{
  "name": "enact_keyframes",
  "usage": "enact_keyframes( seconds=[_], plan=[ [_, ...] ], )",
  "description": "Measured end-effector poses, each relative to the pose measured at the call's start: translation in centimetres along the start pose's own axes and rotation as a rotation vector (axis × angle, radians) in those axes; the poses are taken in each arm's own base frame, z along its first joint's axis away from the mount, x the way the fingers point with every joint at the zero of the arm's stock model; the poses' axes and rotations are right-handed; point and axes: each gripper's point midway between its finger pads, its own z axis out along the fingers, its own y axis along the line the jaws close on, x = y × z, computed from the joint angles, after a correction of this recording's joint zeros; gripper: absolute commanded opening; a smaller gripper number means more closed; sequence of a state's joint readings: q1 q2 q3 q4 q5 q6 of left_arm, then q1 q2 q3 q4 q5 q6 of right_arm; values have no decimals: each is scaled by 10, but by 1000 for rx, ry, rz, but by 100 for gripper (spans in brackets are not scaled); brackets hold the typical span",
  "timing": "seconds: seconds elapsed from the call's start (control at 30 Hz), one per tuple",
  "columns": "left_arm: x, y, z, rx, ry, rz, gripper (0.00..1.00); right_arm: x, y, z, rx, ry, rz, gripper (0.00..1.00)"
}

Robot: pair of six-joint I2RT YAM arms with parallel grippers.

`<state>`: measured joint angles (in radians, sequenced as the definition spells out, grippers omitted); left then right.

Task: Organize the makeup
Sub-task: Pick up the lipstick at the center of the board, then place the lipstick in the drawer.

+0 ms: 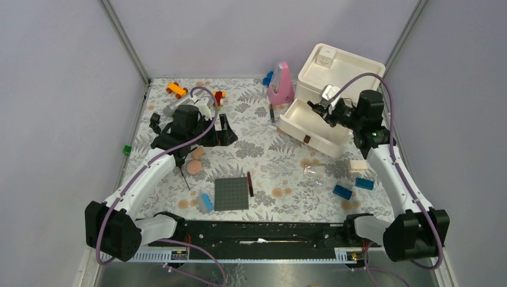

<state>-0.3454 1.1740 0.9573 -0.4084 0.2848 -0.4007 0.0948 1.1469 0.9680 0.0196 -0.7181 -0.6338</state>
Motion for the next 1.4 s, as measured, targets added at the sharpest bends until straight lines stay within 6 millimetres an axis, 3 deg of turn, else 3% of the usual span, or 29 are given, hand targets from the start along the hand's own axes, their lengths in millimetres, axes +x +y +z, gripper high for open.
enact_keyframes(
  seconds=[0.13,0.33,0.63,0.73,0.97,1.23,1.4],
  plan=[
    [0,0,0,0,0,0,99,23,0,14,-38,106,-52,0],
    [0,0,0,0,0,-1,99,79,8,21,-63,296,-23,0],
    [-1,3,0,-4,-3,-6,99,113,10,27,-70,429,-6,4],
    [-2,4,-1,-6,-4,-8,99,119,11,28,-75,462,-13,22],
    [-1,4,0,-7,-2,-9,99,123,5,27,-37,499,-28,46],
    [-1,7,1,-14,2,-13,99,116,-12,27,66,488,1,51],
    [1,8,4,-19,10,-17,99,87,-32,19,251,415,138,55]
  ],
)
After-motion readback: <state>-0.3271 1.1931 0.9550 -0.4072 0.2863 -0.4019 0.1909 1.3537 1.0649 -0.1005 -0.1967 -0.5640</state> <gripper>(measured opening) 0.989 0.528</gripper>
